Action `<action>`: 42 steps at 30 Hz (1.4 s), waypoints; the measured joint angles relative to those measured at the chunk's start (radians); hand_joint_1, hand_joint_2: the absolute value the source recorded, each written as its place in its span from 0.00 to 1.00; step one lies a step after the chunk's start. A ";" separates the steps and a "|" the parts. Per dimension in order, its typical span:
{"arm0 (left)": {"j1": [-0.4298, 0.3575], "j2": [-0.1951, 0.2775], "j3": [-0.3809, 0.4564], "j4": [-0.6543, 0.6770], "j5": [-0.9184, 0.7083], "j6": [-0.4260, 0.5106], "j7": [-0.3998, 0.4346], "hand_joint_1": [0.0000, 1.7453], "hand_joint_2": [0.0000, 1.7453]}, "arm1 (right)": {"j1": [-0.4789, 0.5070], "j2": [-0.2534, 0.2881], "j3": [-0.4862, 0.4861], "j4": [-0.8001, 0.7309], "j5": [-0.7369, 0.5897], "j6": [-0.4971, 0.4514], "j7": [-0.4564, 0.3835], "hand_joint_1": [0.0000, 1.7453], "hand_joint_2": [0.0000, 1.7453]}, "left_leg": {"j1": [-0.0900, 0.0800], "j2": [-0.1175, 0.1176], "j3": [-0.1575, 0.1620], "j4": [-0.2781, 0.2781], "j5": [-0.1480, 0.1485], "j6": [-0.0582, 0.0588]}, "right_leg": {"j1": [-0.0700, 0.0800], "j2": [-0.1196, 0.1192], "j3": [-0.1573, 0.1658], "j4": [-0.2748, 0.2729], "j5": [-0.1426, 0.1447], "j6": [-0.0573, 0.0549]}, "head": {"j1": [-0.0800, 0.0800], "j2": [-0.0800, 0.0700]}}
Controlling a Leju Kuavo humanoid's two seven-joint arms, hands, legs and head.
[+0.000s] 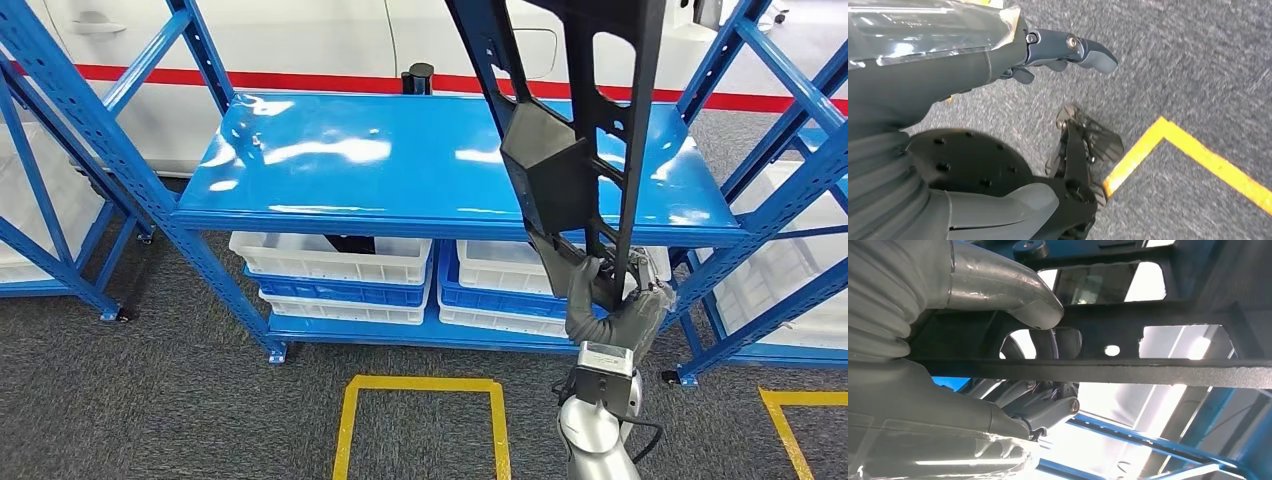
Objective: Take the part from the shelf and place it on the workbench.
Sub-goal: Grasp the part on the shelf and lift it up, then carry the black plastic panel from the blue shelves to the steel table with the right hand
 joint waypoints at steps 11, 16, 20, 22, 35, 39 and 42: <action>0.002 0.002 0.000 0.000 -0.003 -0.045 -0.006 0.00 1.00 | -0.002 -0.008 0.000 0.007 -0.006 0.002 0.000 1.00 1.00 | -0.003 0.004 -0.100 0.025 0.070 -0.007 | -0.002 0.003 0.125 -0.033 -0.075 0.019 | 0.003 0.000; 0.005 0.011 0.007 0.004 0.003 -0.075 -0.020 0.00 1.00 | -0.002 -0.008 0.000 0.007 -0.007 0.021 0.000 1.00 1.00 | 0.001 0.000 -0.133 0.085 0.020 -0.034 | -0.014 0.002 0.099 -0.039 -0.053 -0.024 | 0.001 0.000; 0.005 0.012 0.019 0.004 0.004 -0.070 -0.025 0.00 1.00 | 0.000 -0.006 0.004 0.012 -0.004 0.025 0.000 1.00 1.00 | 0.010 -0.001 -0.197 0.312 -0.113 -0.051 | -0.010 0.000 0.059 -0.032 -0.022 -0.039 | 0.000 0.000; 0.004 0.011 0.020 0.004 0.004 -0.066 -0.026 0.00 1.00 | 0.000 -0.006 0.006 0.015 -0.004 0.026 0.000 1.00 1.00 | 0.012 -0.001 -0.151 0.276 -0.078 -0.050 | -0.010 0.000 0.041 -0.027 -0.012 -0.034 | 0.000 0.000; -0.029 -0.020 0.032 -0.009 0.004 -0.021 -0.029 0.00 1.00 | -0.025 -0.005 0.008 0.025 -0.055 0.026 -0.041 1.00 1.00 | 0.001 0.005 -0.062 0.014 0.040 0.016 | -0.006 0.002 -0.095 0.264 -0.142 0.005 | 0.004 0.000; -0.029 -0.020 0.033 -0.013 0.003 -0.046 -0.025 0.00 1.00 | -0.029 -0.007 0.007 0.031 -0.057 0.024 -0.043 1.00 1.00 | 0.000 0.000 -0.098 0.019 0.066 0.006 | -0.007 0.008 0.041 0.105 -0.086 0.032 | 0.004 0.000; -0.029 -0.016 0.033 -0.016 -0.001 -0.080 -0.025 0.00 1.00 | -0.032 -0.008 0.007 0.031 -0.065 0.018 -0.050 1.00 1.00 | -0.004 -0.008 -0.113 0.026 0.083 -0.011 | -0.003 0.023 0.131 -0.043 -0.079 0.015 | 0.002 0.000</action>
